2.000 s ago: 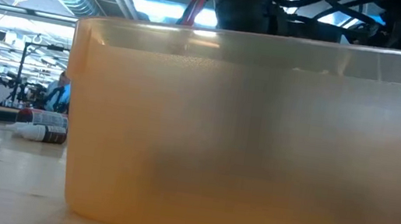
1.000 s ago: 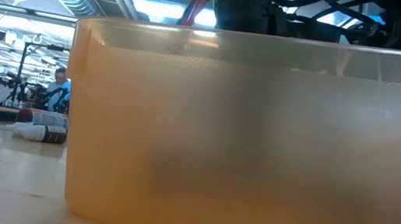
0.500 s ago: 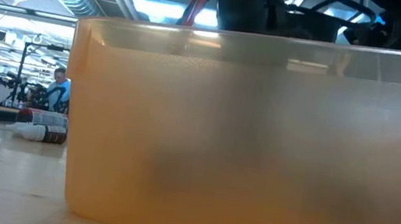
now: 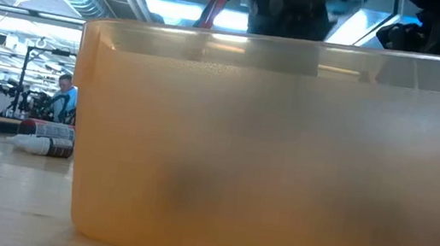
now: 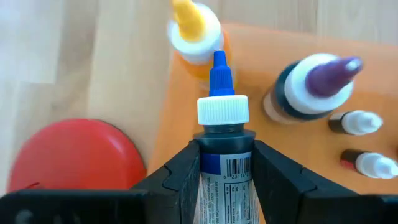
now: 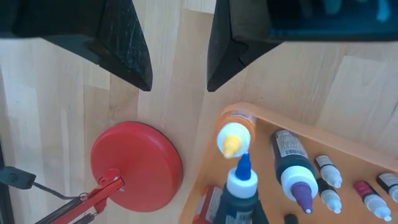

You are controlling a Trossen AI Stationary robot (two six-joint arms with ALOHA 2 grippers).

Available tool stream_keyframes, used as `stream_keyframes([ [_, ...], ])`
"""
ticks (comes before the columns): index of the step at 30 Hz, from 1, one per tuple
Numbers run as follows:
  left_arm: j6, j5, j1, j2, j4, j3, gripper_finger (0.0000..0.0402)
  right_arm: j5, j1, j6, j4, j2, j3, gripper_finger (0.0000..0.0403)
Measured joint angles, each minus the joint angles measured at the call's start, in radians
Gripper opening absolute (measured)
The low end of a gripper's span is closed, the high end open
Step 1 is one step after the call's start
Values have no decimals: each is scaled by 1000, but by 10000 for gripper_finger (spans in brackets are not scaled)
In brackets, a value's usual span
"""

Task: Pick & Place food coloring
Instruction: Adjust the large blue food coloring bottle in the orange bin

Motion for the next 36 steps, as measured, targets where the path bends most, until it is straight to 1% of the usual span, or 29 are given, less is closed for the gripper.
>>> stream_keyframes([
  [3, -1, -29, -2, -30, 0, 0, 127, 0, 0, -2, 7, 0, 0, 156],
  [7, -17, -77, -10, -65, -1, 1, 127, -2, 0, -61, 46, 0, 0, 156],
  [12, -25, -127, -18, -105, 0, 1, 127, -3, 0, -120, 181, 0, 0, 156],
  [17, -26, -209, -36, -128, 12, 2, 127, -84, 0, -157, 303, 0, 0, 156],
  [21, 14, -217, -51, -129, 52, 2, 127, -151, 1, -229, 340, 2, 0, 156],
  [24, 40, -218, -59, -129, 96, 2, 127, -171, 1, -239, 355, 4, 0, 156],
  [29, 95, -230, -69, -128, 152, 2, 127, -176, 1, -220, 387, 4, 0, 156],
  [32, 97, -253, -70, -128, 150, 2, 127, -176, 1, -174, 396, 4, 0, 156],
  [36, 97, -258, -69, -128, 150, 2, 127, -177, 1, -183, 392, 4, 0, 157],
])
